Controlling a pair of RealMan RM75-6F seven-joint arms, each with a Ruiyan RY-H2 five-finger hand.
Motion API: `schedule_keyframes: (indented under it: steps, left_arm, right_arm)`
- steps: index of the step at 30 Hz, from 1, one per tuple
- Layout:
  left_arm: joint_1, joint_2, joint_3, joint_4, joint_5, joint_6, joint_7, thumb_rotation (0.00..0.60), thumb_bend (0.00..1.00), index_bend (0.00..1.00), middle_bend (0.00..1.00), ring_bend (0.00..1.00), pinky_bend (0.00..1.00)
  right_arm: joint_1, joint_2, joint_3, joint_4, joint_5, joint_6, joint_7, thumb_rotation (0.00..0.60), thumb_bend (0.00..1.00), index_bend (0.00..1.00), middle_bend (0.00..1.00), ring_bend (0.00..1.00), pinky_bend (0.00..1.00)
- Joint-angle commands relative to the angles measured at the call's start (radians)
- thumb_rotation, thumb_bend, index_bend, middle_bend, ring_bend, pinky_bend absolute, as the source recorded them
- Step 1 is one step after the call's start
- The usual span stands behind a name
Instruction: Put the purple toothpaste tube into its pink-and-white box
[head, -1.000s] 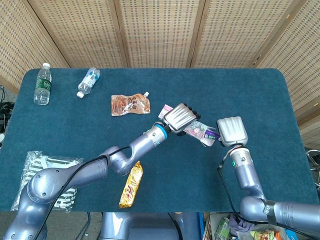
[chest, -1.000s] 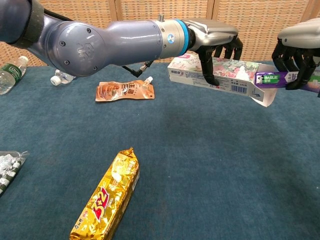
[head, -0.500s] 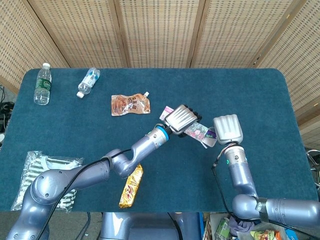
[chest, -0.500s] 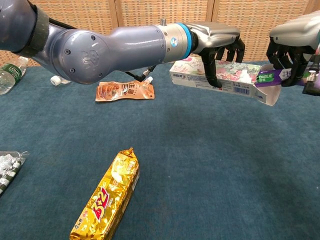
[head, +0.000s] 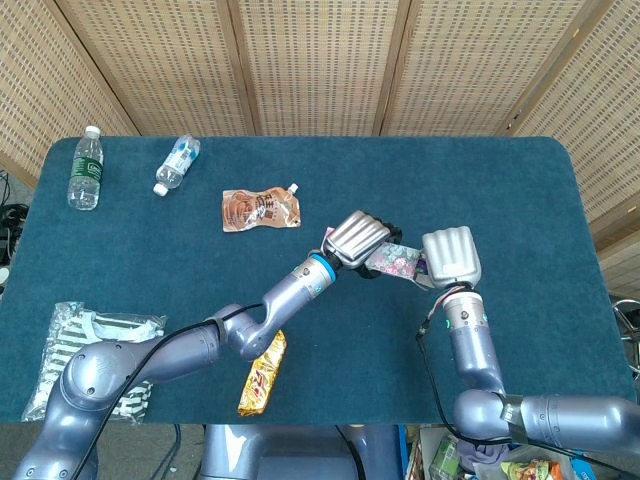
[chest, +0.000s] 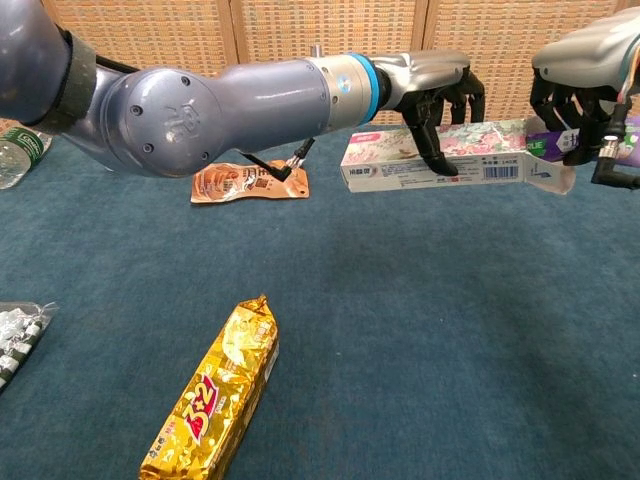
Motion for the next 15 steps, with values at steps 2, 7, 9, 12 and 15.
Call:
schedule_keyframes:
  steps: [2, 7, 9, 12, 15]
  left_arm:
    - [0.008, -0.014, -0.003, 0.008, -0.006, -0.003, -0.025, 0.6, 0.31, 0.58, 0.56, 0.48, 0.5]
    - [0.019, -0.04, -0.013, 0.026, 0.014, 0.014, -0.089, 0.6, 0.31, 0.59, 0.56, 0.48, 0.5]
    - [0.021, -0.047, -0.016, 0.033, 0.022, 0.014, -0.116, 0.6, 0.31, 0.59, 0.56, 0.48, 0.5]
    - [0.023, -0.059, -0.017, 0.051, 0.042, 0.012, -0.16, 0.6, 0.31, 0.59, 0.56, 0.48, 0.5]
    - [0.025, -0.069, -0.019, 0.064, 0.058, 0.017, -0.195, 0.6, 0.31, 0.59, 0.56, 0.48, 0.5]
  right_arm:
    - [0.011, -0.009, -0.003, -0.001, 0.014, 0.017, -0.024, 0.6, 0.6, 0.65, 0.68, 0.54, 0.57]
    - [0.035, -0.021, -0.028, 0.01, 0.001, 0.052, -0.096, 0.6, 0.6, 0.65, 0.69, 0.54, 0.57]
    - [0.042, -0.028, -0.042, 0.017, -0.011, 0.064, -0.125, 0.6, 0.6, 0.65, 0.69, 0.54, 0.57]
    - [0.057, -0.04, -0.065, 0.03, -0.026, 0.083, -0.18, 0.6, 0.6, 0.65, 0.69, 0.54, 0.57]
    - [0.065, -0.049, -0.076, 0.043, -0.048, 0.099, -0.208, 0.6, 0.6, 0.65, 0.69, 0.54, 0.57]
